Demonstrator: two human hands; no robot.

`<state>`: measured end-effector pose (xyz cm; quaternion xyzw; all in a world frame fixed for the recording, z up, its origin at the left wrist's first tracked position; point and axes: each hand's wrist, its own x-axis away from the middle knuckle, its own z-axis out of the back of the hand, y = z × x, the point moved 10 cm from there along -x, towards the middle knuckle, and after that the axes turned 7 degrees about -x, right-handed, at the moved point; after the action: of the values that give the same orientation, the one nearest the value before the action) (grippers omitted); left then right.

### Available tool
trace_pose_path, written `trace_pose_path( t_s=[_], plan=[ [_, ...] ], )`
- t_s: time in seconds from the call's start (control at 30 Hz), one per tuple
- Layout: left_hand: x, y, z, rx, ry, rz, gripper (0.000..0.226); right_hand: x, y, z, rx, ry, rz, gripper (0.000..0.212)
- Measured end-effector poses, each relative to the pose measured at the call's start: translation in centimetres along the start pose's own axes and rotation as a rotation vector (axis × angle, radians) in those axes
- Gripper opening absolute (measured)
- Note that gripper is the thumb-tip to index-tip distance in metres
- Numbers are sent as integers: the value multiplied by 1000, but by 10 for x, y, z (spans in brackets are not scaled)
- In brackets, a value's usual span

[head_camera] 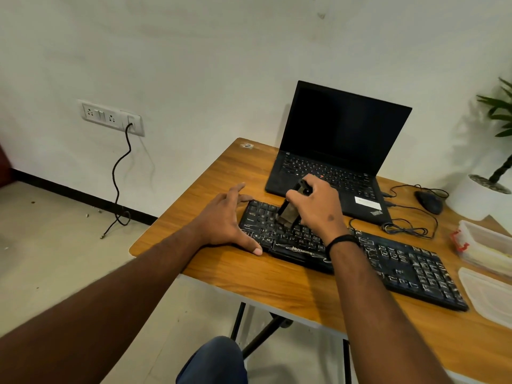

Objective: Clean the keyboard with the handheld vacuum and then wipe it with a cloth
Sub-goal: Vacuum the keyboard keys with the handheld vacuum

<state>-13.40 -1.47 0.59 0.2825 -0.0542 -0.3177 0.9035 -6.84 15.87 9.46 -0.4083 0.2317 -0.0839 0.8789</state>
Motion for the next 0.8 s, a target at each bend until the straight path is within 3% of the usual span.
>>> trace_pose_path(
  t_s=[0.1,0.23,0.33,0.47,0.6,0.7,0.8],
  plan=[
    [0,-1,-1,6,-3,-6,163,-1,2,20,46,142,17,19],
    [0,-2,-2,0,-3,-7,164,2,14,38,-202,224,10,27],
    [-1,-1,-1,-6,-3,-9,162,4,20,34,-210,197,-7,48],
    [0,-1,-2,-6,-4,-12,164,4,23,21,-91,158,8,26],
    [-1,-1,-2,-7,2,-21,165,6,29,13,-109,133,-49,44],
    [-1,0,-1,-10,3,-22,164,4,35,14,-59,103,-143,32],
    [-1,-1,-1,-15,7,-20,164,3,41,17,-66,-14,-210,33]
  ],
)
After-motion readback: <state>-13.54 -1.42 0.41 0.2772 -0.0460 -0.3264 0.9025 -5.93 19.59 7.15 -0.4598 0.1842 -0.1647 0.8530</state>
